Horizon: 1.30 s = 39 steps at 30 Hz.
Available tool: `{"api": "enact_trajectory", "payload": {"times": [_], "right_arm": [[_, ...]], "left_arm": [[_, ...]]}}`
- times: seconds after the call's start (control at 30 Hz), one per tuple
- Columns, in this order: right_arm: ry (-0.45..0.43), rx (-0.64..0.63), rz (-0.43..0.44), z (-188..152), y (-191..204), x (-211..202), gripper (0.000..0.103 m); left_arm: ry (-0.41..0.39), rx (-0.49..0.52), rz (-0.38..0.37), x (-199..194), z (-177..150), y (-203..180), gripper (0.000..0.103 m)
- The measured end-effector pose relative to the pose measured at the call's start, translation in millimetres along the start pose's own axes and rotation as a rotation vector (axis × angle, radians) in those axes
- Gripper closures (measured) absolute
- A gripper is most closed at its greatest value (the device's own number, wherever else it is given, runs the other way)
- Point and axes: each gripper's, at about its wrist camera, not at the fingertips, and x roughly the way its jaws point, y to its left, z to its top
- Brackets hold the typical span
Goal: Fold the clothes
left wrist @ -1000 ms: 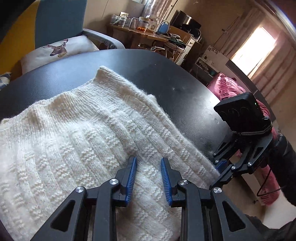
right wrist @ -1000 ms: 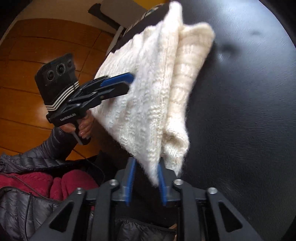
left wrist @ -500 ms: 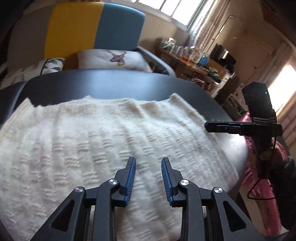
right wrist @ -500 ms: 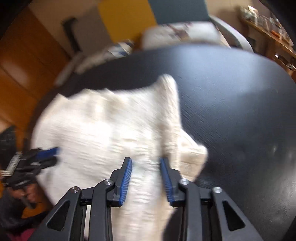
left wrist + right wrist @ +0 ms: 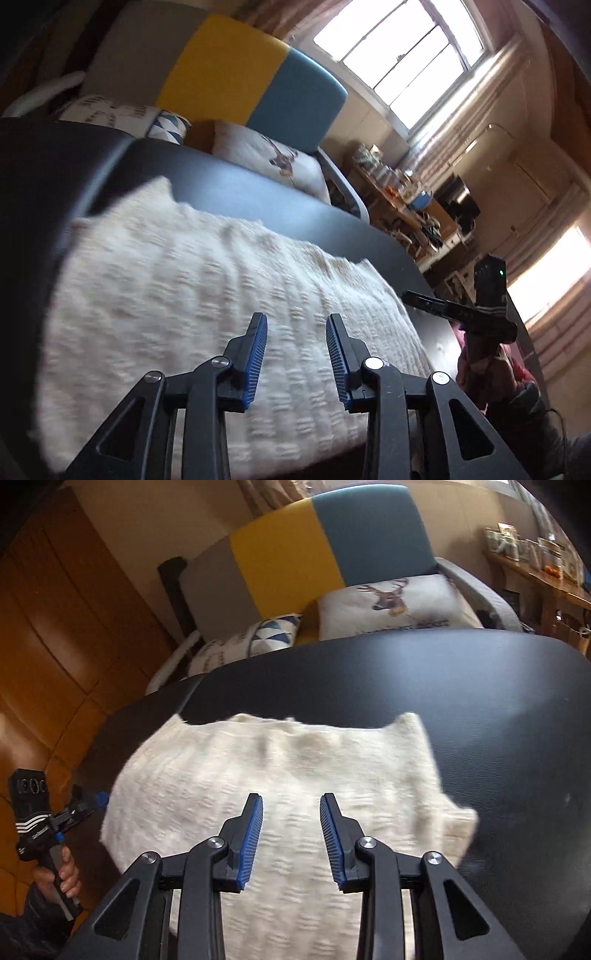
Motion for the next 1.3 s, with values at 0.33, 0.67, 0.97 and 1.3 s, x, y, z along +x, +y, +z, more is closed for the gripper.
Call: {"api": "enact_trajectory", "payload": {"times": [0.33, 0.67, 0.97, 1.3], "right_arm": [[0.128, -0.078, 0.073, -19, 77, 86, 0.07], [0.151, -0.044, 0.067, -32, 59, 101, 0.072], [0.11, -0.021, 0.085, -38, 52, 97, 0.072], [0.075, -0.011, 0.13, -40, 47, 93, 0.072]], "left_arm": [[0.083, -0.129, 0.021, -48, -33, 101, 0.061], [0.162, -0.204, -0.064, -50, -78, 117, 0.097], [0.088, -0.215, -0.038, -48, -25, 115, 0.037], [0.212, -0.248, -0.059, 20, 28, 129, 0.028]]}}
